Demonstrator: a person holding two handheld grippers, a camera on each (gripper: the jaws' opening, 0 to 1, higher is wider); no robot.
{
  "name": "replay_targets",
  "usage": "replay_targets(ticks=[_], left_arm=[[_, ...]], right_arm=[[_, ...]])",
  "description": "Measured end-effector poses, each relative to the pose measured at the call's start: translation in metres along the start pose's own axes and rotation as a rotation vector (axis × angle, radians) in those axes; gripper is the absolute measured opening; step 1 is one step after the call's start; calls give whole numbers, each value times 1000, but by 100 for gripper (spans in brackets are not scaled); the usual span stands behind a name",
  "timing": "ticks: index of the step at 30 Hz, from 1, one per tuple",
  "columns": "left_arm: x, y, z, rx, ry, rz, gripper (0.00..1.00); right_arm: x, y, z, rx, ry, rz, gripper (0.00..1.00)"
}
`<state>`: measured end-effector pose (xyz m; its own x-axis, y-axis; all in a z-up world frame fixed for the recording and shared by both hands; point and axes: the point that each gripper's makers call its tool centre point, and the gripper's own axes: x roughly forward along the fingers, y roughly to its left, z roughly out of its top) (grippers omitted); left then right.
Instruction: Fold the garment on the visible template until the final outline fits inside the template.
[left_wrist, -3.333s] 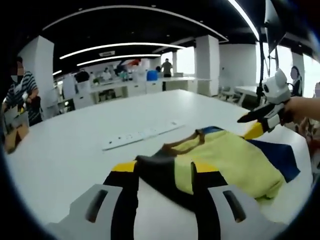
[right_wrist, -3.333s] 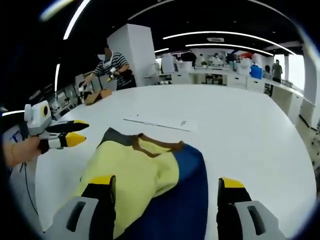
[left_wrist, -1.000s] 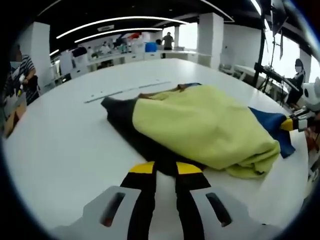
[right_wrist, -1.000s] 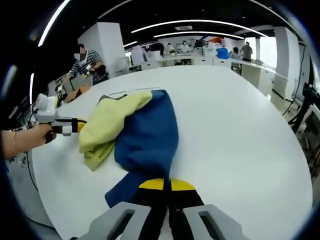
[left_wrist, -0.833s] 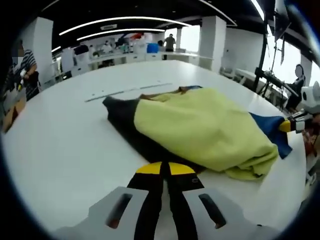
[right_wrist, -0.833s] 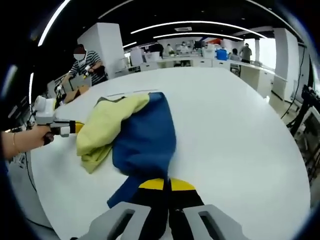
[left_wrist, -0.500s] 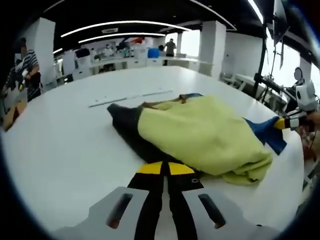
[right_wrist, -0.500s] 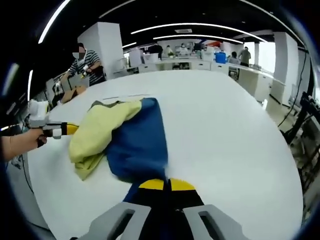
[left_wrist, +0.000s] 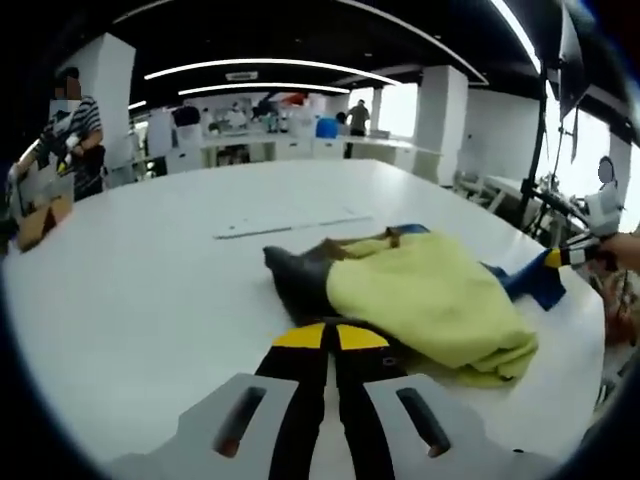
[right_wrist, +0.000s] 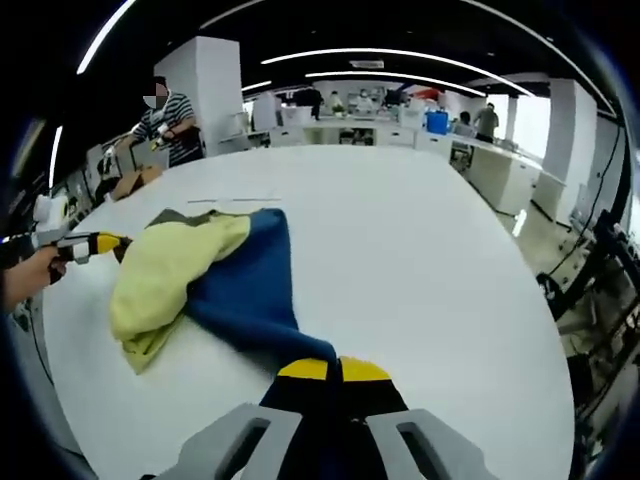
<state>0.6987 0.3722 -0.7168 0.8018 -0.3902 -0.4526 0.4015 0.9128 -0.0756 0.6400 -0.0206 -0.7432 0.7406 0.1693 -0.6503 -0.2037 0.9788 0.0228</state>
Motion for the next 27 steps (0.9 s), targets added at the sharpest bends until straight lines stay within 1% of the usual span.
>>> replay_targets(ticks=[5,12,16,17,18,19,21,26,27], left_arm=[[-9,14,4,-10,-12,37,0],[-24,32,6,-20,-19,84,0],[-30,42,3,-19,-14,116,0],[-32,46,1,-20,-12,132,0],[-34,49,-2,-19,-8,137,0],[-34,51,-4,-25,-3,140,0],[-37,55,-6,-38,-2,148,0],[-42,68,-12,-22,14,178,0],[-43,70,-13,-19,19,183,0]], right_arm=[[4,-11,11,13,-1,-4,0],[10,-25,20,24,4,-9,0],[11,-33,25,44,1,-11,0],[9,-35,27,59,-6,-14,0],[9,-37,30,83,-22,-13,0],[8,-37,31,93,-25,-12,0],[7,-40,33,97,-23,-15,0],[7,-47,38,101,-22,-18,0],[9,-52,37,109,-18,-18,0]])
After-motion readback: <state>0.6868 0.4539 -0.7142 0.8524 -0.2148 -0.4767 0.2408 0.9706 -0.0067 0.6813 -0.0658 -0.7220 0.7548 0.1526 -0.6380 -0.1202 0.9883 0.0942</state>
